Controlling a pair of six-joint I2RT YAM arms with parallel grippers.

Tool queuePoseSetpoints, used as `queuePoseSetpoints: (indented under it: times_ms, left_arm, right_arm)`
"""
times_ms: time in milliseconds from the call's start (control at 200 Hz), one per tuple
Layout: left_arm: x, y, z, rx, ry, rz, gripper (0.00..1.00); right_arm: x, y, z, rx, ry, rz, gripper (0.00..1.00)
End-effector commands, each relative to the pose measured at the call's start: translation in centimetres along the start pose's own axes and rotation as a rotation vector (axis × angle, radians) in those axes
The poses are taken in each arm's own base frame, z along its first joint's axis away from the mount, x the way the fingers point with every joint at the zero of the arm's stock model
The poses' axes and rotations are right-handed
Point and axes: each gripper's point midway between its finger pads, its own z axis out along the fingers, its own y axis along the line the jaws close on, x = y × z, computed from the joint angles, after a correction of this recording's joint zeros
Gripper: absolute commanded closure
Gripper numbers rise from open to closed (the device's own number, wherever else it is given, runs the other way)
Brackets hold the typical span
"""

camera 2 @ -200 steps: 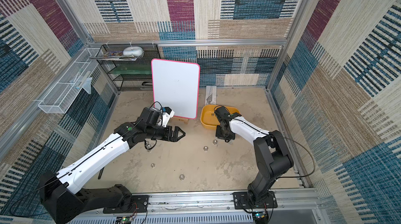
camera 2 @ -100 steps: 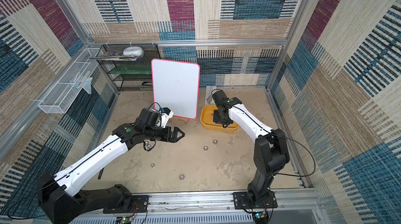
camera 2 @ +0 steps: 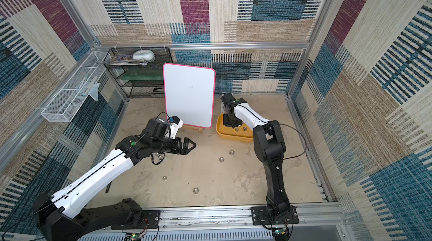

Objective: Put the nuts on the desktop into the storage box
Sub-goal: Place the nut in the storage box, then pick up the nut from the center of the board.

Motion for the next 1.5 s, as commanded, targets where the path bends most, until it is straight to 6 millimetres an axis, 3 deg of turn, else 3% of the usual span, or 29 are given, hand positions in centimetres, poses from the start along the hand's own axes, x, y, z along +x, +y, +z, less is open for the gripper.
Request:
queuePoseSetpoints:
  times_ms: [0, 270, 836, 957, 1202, 1342, 1492]
  left_arm:
    - [0.3, 0.6, -0.2, -0.029, 0.004, -0.004, 0.00]
    - [0.1, 0.8, -0.3, -0.042, -0.006, -0.005, 0.00]
    - [0.2, 1.0, -0.5, -0.058, -0.001, -0.002, 0.00]
    - [0.4, 1.1, -0.6, -0.052, -0.017, -0.011, 0.00]
    - [0.3, 0.9, -0.2, -0.039, -0.008, -0.010, 0.00]
    - [-0.1, 0.6, 0.0, -0.031, -0.011, -0.009, 0.00]
    - [-0.3, 0.7, 0.2, -0.034, -0.017, -0.008, 0.00]
  right_arm:
    - [0.0, 0.6, 0.9, -0.025, 0.015, -0.014, 0.80]
    - [0.2, 1.3, 3.1, -0.039, 0.046, -0.019, 0.81]
    - [0.5, 1.8, 5.4, -0.043, 0.086, -0.025, 0.78]
    - [-0.1, 1.7, 4.0, -0.043, 0.058, -0.018, 0.67]
    - [-1.2, 1.0, -1.6, -0.048, -0.030, -0.007, 0.64]
    - [0.0, 0.2, -4.5, -0.057, -0.053, -0.007, 0.64]
    - [2.9, -0.9, -6.7, -0.052, -0.047, 0.005, 0.64]
